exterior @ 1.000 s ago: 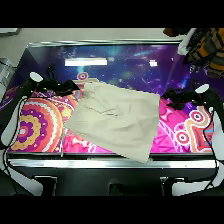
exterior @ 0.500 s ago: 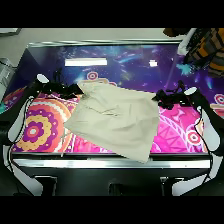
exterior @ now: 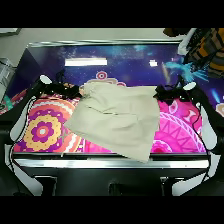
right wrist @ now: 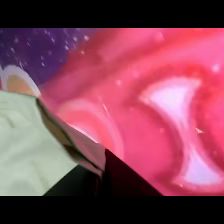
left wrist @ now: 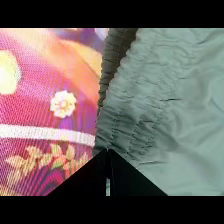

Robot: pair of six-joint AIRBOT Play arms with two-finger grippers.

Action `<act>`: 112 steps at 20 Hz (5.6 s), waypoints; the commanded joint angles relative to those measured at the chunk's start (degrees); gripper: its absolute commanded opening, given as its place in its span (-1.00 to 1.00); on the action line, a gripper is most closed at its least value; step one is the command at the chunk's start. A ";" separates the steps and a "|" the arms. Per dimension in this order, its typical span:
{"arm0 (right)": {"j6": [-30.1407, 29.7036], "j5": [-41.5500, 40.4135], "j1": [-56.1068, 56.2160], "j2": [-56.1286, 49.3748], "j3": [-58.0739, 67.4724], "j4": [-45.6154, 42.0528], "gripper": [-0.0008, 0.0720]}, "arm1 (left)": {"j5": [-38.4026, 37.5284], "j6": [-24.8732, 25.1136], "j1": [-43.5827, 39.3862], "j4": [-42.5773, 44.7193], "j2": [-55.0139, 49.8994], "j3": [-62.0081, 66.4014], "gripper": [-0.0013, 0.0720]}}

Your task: Fold the clothes and pants, and hang the long-sleeved shirts on hangers.

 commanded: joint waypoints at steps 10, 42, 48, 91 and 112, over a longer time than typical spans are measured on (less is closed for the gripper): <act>15.89 -7.10 3.69 -22.51 35.93 -0.13 -0.92 | 0.50 -0.22 0.00 0.02 -0.02 0.02 -0.90; 17.22 33.14 -11.30 39.41 -26.91 -13.62 0.28 | -9.70 -15.65 11.04 3.63 47.12 -44.13 0.29; 25.51 28.15 -11.30 61.27 -54.95 -10.47 0.39 | -7.98 -15.85 7.96 3.50 48.46 -48.94 0.29; 8.26 10.45 -11.32 52.11 -63.41 -2.62 -0.92 | 7.74 -3.48 0.48 -8.94 28.26 -48.85 -0.90; 11.10 16.94 -10.03 52.22 -23.89 8.20 -0.93 | -22.75 -25.11 1.77 4.76 67.60 -48.89 -0.90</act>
